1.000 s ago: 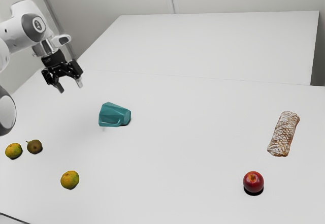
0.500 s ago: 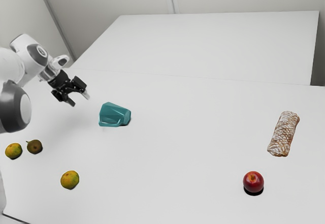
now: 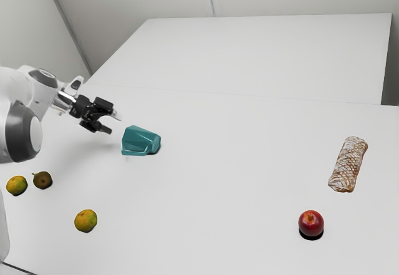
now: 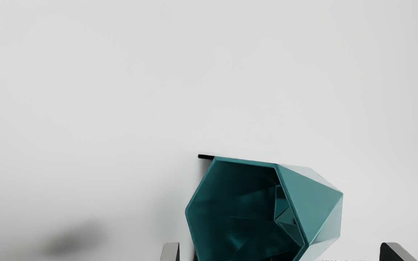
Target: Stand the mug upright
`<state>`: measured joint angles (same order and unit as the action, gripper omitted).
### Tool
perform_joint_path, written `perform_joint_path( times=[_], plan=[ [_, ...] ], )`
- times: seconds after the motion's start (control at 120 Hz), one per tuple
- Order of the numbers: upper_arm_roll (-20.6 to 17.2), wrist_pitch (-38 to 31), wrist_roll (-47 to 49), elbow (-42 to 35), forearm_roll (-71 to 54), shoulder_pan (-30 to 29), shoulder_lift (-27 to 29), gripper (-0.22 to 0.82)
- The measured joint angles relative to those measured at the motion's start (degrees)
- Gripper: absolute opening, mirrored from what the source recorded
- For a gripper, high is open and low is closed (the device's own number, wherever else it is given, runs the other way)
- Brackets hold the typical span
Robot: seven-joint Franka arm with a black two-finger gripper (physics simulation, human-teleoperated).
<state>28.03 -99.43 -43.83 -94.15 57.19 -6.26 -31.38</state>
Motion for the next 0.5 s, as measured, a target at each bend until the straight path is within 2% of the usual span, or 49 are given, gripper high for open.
perform_joint_path(
  times=[0.5],
  plan=[
    [-1.3,6.1,-5.9,-2.5,6.1,0.2,-1.8,0.60]
  ],
)
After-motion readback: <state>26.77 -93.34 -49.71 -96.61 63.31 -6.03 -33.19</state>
